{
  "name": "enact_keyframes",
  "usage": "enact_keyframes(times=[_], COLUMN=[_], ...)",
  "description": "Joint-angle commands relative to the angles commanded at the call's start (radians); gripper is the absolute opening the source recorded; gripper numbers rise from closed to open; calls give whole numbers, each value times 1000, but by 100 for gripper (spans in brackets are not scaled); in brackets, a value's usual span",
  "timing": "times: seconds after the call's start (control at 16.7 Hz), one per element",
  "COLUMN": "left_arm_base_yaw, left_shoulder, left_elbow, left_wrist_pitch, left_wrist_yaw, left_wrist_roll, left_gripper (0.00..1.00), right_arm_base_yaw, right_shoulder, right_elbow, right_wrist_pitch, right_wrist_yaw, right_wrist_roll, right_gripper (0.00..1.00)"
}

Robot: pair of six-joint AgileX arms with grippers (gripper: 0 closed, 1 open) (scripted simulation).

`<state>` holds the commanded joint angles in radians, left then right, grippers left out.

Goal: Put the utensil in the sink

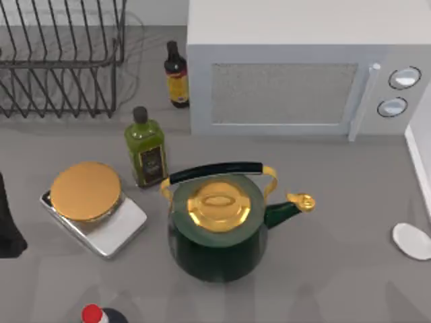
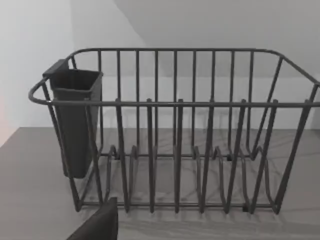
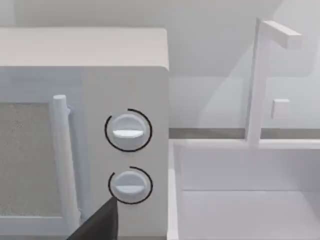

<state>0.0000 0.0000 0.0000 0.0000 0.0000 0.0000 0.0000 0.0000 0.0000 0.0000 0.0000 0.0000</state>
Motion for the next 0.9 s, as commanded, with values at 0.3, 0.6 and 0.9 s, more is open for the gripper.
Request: enact_keyframes(times=[0.3, 0.6, 0.9], left_arm_base_yaw=[0, 0, 0], left_shoulder=[0, 0, 0], left_elbow=[0, 0, 0], left_wrist_pitch=[0, 0, 0], left_wrist_yaw=[0, 0, 0], left_wrist_roll=[0, 0, 0], left_gripper=[100, 100, 100], right_arm_base_yaw=[-5, -13, -23], right_shoulder=[66, 387, 856], right_elbow=[58, 273, 530], right_wrist_pitch=[-63, -322, -656], right_wrist_yaw=[3, 4, 2], right_wrist_roll=[-55, -265, -525], right_gripper=[100, 100, 100])
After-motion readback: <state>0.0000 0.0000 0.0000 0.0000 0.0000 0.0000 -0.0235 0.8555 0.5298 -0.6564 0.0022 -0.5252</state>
